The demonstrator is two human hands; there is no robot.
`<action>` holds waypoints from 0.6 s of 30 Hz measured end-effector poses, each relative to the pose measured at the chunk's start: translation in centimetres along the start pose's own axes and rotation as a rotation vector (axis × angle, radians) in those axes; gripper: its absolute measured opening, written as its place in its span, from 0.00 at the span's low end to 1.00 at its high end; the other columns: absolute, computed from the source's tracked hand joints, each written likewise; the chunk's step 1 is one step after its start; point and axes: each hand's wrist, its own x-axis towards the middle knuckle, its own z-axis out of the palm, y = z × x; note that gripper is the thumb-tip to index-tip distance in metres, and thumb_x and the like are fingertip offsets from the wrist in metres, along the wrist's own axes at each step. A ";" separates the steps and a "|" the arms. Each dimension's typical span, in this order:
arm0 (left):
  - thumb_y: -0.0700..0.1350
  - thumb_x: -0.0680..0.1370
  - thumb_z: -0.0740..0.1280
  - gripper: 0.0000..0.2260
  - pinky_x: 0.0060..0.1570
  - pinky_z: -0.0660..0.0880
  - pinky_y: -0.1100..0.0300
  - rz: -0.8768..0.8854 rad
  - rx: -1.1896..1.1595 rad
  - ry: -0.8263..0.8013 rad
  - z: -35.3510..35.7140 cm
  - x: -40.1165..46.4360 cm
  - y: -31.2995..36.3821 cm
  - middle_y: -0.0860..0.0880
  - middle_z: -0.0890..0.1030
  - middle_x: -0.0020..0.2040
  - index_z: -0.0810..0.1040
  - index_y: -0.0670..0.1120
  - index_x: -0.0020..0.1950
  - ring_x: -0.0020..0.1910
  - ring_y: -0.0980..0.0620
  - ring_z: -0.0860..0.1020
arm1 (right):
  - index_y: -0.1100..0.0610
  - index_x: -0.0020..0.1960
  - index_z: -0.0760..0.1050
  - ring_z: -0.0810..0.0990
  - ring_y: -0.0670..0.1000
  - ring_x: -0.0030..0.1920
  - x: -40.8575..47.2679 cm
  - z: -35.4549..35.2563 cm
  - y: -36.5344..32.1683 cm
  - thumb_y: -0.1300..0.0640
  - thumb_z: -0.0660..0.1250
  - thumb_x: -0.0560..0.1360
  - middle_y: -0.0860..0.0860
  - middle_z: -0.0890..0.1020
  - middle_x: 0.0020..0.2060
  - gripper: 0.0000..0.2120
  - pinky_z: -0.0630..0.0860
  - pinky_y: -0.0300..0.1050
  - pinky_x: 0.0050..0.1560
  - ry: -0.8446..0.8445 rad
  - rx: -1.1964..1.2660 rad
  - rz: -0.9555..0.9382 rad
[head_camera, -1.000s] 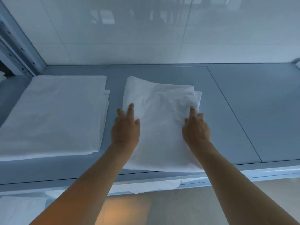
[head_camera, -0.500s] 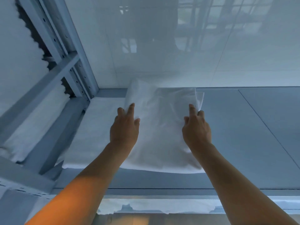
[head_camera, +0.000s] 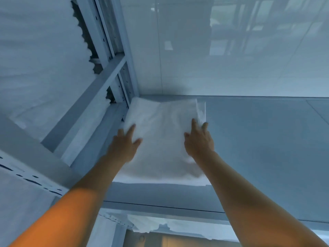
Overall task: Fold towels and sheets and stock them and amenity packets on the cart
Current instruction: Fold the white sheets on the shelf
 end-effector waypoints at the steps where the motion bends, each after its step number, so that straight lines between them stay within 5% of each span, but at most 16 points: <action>1: 0.65 0.83 0.54 0.30 0.73 0.64 0.37 -0.023 -0.005 -0.062 1.6 -0.3 -1.0 0.40 0.58 0.80 0.47 0.62 0.83 0.76 0.34 0.61 | 0.48 0.83 0.48 0.66 0.64 0.74 -0.9 1.8 0.9 0.42 0.55 0.84 0.60 0.57 0.78 0.31 0.66 0.61 0.68 -0.079 -0.051 0.027; 3: 0.69 0.82 0.51 0.30 0.73 0.62 0.36 -0.032 -0.053 -0.052 3.6 -0.5 -2.2 0.43 0.57 0.81 0.45 0.67 0.81 0.78 0.35 0.58 | 0.47 0.83 0.44 0.58 0.62 0.77 -2.1 4.3 2.4 0.36 0.49 0.83 0.59 0.54 0.80 0.33 0.61 0.65 0.71 -0.095 -0.109 0.048; 6: 0.72 0.80 0.49 0.29 0.70 0.65 0.36 -0.039 -0.072 -0.041 3.9 -0.4 -2.4 0.44 0.56 0.81 0.44 0.70 0.79 0.76 0.35 0.61 | 0.46 0.84 0.44 0.60 0.62 0.76 -1.8 5.0 2.9 0.34 0.46 0.82 0.59 0.56 0.80 0.34 0.61 0.65 0.71 -0.070 -0.140 0.035; 11: 0.67 0.82 0.49 0.29 0.72 0.63 0.33 -0.054 0.084 -0.033 3.2 -0.6 -1.2 0.44 0.50 0.83 0.47 0.63 0.82 0.79 0.36 0.58 | 0.46 0.84 0.44 0.61 0.62 0.74 -1.9 4.5 3.4 0.34 0.47 0.82 0.57 0.56 0.80 0.34 0.64 0.63 0.70 -0.071 -0.161 0.003; 18: 0.58 0.85 0.52 0.24 0.75 0.57 0.30 0.235 0.208 0.076 3.4 -2.5 5.6 0.46 0.54 0.84 0.60 0.54 0.81 0.82 0.39 0.54 | 0.46 0.83 0.48 0.64 0.62 0.74 -2.4 1.7 8.6 0.35 0.49 0.82 0.57 0.57 0.80 0.33 0.64 0.61 0.68 -0.011 -0.205 -0.069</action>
